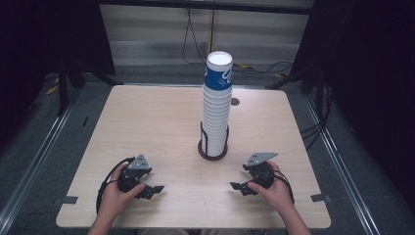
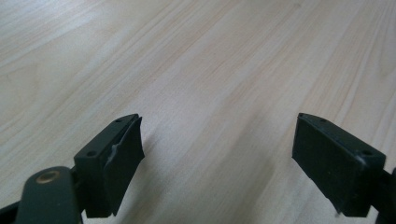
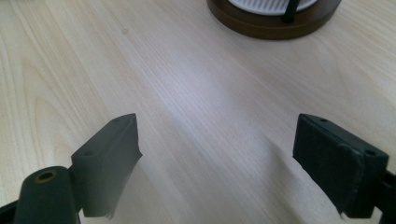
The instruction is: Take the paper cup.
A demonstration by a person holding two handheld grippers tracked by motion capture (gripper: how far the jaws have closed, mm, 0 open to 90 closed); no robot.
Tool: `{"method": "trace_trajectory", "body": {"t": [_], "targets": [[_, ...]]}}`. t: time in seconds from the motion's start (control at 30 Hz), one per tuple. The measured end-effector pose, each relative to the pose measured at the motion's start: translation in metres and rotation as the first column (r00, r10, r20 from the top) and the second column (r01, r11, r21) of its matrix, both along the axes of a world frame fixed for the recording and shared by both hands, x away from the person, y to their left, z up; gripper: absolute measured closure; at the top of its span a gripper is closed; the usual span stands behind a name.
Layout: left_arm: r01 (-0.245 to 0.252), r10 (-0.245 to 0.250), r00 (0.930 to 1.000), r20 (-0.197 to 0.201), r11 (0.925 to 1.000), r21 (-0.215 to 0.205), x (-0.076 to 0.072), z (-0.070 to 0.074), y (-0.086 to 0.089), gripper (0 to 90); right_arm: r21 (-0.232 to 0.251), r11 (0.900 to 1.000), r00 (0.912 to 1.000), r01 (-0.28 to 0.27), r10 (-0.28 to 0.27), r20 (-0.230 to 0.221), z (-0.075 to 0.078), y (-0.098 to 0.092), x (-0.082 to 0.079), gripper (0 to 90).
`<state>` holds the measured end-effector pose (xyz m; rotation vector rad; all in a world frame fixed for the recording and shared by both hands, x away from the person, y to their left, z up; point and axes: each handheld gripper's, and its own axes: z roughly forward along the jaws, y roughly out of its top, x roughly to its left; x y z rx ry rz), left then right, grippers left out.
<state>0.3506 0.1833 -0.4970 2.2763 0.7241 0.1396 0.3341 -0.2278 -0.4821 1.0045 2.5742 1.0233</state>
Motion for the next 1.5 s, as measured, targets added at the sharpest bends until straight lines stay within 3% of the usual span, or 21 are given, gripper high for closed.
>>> {"method": "trace_trajectory", "body": {"t": [0.1,0.2,0.3,0.47,0.6,0.67,0.7,0.8,0.93,1.07,1.5], "targets": [[0.003,-0.003,0.9999,-0.015,1.0000,-0.004,0.000,0.000,0.000,16.1,0.009,1.000,0.9999,-0.011,0.011,0.000,0.000,0.003,0.002,14.1],[-0.004,0.004,0.9996,-0.027,1.0000,0.006,-0.001,0.001,0.000,16.1,-0.007,1.000,0.9996,-0.029,0.029,-0.005,-0.001,0.006,0.003,14.1],[-0.013,0.012,0.9991,-0.041,0.9999,-0.011,-0.001,0.002,0.000,16.1,-0.019,0.999,0.9991,-0.043,0.043,-0.008,0.000,0.008,0.004,14.1],[-0.020,0.019,0.9990,-0.039,0.9996,-0.017,0.000,0.010,0.001,16.0,0.012,0.999,0.9986,-0.050,0.050,-0.013,0.004,0.009,0.003,14.0],[-0.009,0.007,0.9994,-0.035,0.9993,-0.035,0.006,0.025,0.000,16.0,-0.002,0.997,0.9974,-0.072,0.072,0.000,0.015,0.012,0.004,14.1],[-0.002,0.000,0.9996,-0.029,0.9991,-0.042,0.011,0.035,-0.003,16.0,0.074,0.995,0.9975,-0.069,0.070,-0.010,0.021,0.012,0.007,14.1],[0.003,-0.004,0.9996,-0.028,0.9994,-0.036,0.012,0.039,-0.005,16.0,0.090,0.993,0.9974,-0.071,0.072,-0.008,0.024,0.012,0.009,14.1],[0.018,-0.019,0.9997,-0.014,0.9983,-0.055,0.017,0.052,-0.011,16.1,0.067,0.995,0.9975,-0.070,0.069,0.014,0.032,0.011,0.013,14.0],[0.038,-0.039,0.9991,-0.016,0.9975,-0.060,0.026,0.066,-0.019,16.1,0.083,0.994,0.9972,-0.075,0.074,0.011,0.044,0.008,0.021,14.0],[0.061,-0.062,0.9980,-0.013,0.9969,-0.049,0.036,0.080,-0.029,16.3,0.111,0.991,0.9975,-0.071,0.070,0.013,0.059,0.005,0.031,14.0],[0.096,-0.096,0.9953,-0.001,0.9949,-0.031,0.059,0.118,-0.049,16.9,0.082,0.991,0.9938,-0.105,0.102,0.045,0.096,0.010,0.052,14.1]]}}
